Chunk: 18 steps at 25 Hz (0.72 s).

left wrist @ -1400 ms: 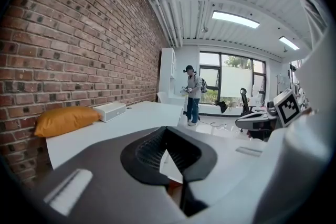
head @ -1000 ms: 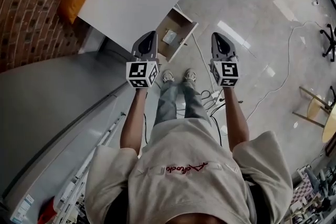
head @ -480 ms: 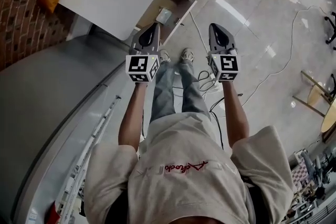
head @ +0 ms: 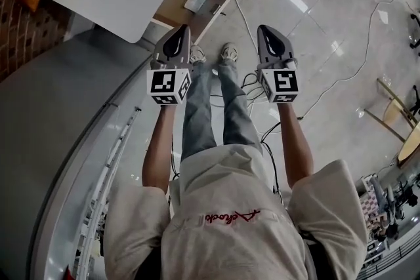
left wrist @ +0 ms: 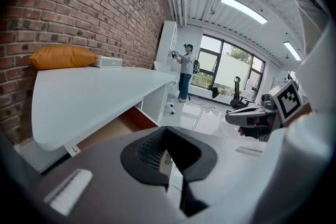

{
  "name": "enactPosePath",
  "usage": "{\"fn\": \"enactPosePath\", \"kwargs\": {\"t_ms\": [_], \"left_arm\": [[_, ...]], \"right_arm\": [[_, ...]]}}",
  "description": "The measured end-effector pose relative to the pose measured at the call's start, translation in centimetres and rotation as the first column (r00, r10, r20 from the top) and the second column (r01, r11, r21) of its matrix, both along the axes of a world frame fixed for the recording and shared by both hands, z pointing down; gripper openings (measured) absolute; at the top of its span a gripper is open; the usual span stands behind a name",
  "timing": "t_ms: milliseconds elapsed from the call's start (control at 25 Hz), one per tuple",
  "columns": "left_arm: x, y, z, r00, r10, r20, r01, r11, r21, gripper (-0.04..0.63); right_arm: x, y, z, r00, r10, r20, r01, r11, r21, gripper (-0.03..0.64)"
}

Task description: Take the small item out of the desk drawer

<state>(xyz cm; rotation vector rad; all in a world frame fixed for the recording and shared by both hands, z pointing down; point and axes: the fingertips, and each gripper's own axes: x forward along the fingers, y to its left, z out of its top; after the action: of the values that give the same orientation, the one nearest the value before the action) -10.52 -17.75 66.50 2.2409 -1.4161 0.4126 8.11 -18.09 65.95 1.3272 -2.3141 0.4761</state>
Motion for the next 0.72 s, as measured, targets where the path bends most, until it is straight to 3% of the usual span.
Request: {"fn": "enactPosePath", "kwargs": {"t_ms": [720], "left_arm": [[-0.8,2.9,9.2,1.0,-0.009,-0.014,0.008,0.998,-0.069,0.009]], "right_arm": [[-1.5,4.1,9.6,1.0,-0.031,-0.003,0.03,0.992,-0.123,0.011]]}}
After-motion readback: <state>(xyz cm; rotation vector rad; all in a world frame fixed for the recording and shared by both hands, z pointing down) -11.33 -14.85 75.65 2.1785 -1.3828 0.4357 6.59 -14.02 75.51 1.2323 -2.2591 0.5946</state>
